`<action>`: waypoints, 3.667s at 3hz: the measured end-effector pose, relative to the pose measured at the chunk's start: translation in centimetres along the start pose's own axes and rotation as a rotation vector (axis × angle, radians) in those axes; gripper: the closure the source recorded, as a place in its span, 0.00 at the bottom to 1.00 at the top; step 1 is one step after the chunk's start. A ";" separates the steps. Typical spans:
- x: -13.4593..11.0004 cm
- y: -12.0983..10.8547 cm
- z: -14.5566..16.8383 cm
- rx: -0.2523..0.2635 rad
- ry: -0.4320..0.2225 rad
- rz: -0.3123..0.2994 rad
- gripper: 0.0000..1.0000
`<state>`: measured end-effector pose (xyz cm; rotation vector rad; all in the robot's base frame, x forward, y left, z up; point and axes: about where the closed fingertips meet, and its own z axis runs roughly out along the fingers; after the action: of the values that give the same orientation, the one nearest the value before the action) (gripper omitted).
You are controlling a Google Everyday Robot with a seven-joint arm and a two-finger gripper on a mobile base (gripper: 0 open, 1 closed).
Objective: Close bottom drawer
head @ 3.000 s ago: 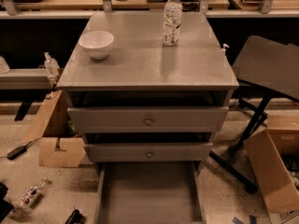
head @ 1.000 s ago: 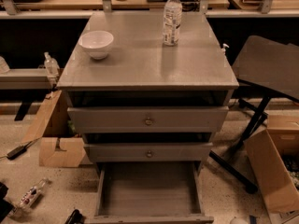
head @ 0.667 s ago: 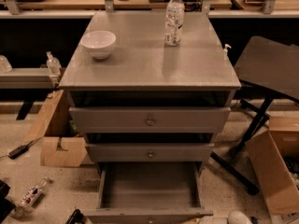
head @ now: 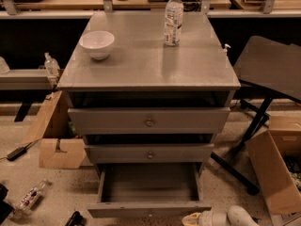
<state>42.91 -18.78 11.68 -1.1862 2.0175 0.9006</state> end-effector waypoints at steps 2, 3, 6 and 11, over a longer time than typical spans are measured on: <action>-0.5 -1.2 1.3 -0.019 -0.009 -0.025 1.00; -1.3 -2.1 2.0 -0.030 -0.018 -0.052 1.00; -4.0 -5.8 3.1 -0.026 -0.041 -0.105 1.00; -6.8 -9.9 3.2 0.003 -0.062 -0.142 1.00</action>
Offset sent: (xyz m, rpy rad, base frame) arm 0.0648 0.0294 -0.0249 0.0396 -0.0649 0.1048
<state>55.08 -16.52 12.77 -1.2673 1.8593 0.8532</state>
